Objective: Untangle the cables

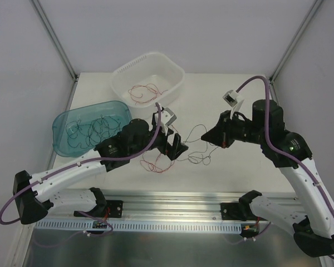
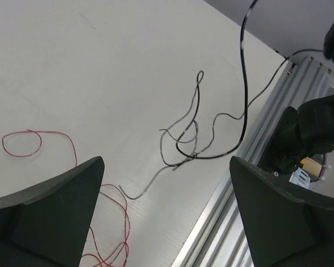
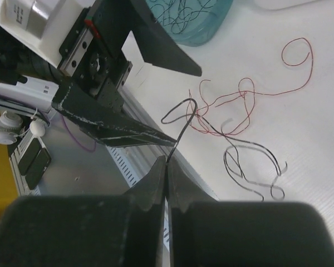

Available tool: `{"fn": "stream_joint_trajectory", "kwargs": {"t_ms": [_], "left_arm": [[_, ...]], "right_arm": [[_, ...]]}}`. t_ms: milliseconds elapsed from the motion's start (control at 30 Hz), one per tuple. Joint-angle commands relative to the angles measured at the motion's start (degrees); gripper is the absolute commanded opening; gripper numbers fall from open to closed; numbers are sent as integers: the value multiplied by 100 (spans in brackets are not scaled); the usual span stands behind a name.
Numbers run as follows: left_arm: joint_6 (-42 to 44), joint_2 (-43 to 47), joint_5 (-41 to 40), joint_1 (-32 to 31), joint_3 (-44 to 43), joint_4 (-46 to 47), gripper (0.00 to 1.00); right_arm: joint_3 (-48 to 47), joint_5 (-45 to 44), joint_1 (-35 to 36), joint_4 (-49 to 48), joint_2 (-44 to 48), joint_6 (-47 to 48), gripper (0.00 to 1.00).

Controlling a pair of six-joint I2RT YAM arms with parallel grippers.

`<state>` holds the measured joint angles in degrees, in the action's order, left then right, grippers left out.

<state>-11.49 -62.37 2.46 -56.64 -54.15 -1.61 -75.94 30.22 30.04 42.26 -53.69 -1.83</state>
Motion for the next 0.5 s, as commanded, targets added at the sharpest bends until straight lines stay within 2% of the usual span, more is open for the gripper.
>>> {"fn": "stream_joint_trajectory", "kwargs": {"t_ms": [0,100,133,200,300,333,367,433,467], "left_arm": [[454,-109,-53,-49,-359,477,95],[472,-214,149,-66,-430,608,89],[454,-266,211,-66,-464,635,81],[419,-328,439,-101,-500,661,73],[314,-399,650,-145,-535,767,48],[244,-425,651,-145,-544,784,28],[217,-417,668,-145,-553,793,17],[86,-382,554,-145,-588,793,0],[33,-364,476,-145,-614,785,0]], "right_arm": [[-193,230,168,-227,-18,156,1],[-140,204,265,-288,-45,147,1],[-131,204,318,-297,-62,130,1],[-88,195,353,-350,-63,112,1],[-26,160,406,-411,-54,95,1],[-9,151,406,-403,-54,95,1],[9,134,406,-403,-45,95,2],[44,72,406,-368,-10,103,8],[62,37,397,-350,8,112,12]]}}
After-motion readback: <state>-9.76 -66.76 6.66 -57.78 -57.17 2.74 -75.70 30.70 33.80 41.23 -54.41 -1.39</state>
